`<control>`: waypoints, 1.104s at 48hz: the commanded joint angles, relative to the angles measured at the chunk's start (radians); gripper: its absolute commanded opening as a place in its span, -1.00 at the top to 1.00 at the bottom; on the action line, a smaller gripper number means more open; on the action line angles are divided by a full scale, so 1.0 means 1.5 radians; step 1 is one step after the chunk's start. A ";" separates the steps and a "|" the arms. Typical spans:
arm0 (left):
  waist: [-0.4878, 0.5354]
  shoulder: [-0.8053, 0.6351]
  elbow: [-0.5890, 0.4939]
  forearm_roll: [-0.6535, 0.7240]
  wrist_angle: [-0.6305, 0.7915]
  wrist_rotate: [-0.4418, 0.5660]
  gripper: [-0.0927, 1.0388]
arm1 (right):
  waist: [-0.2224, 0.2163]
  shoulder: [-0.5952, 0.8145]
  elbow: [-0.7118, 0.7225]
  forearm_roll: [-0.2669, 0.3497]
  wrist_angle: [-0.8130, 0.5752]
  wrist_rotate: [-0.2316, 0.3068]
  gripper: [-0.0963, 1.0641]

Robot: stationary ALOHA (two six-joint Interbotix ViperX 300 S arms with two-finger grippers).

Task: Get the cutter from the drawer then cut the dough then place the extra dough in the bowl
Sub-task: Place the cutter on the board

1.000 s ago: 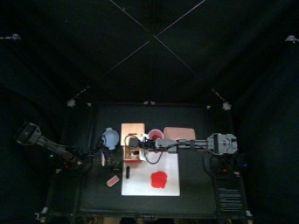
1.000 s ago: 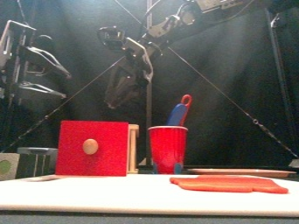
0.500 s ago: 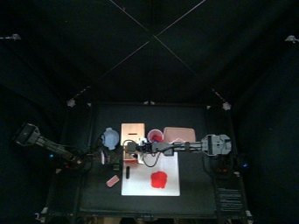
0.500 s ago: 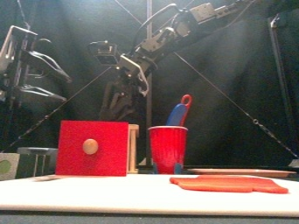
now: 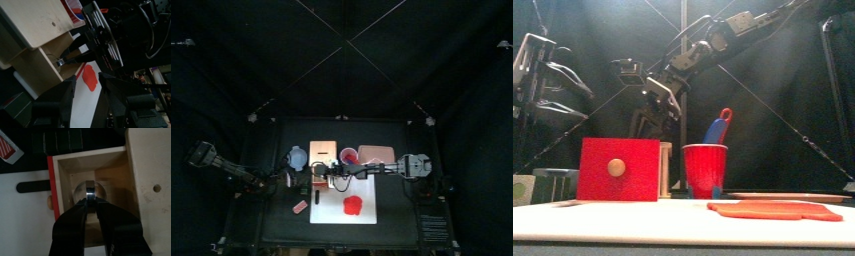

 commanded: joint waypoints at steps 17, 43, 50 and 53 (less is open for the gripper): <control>0.005 0.000 -0.006 0.003 -0.002 0.002 -0.58 | -0.004 -0.267 0.096 0.020 0.009 0.011 -0.12; 0.031 0.000 -0.011 0.004 -0.002 0.002 -0.58 | 0.046 -0.326 0.360 0.101 -0.125 0.012 -0.13; 0.051 0.000 -0.012 0.006 -0.002 0.004 -0.58 | 0.045 -0.276 0.365 0.099 -0.162 0.012 -0.15; 0.054 0.000 -0.012 0.012 -0.002 0.003 -0.58 | 0.045 -0.265 0.363 0.097 -0.165 0.012 -0.16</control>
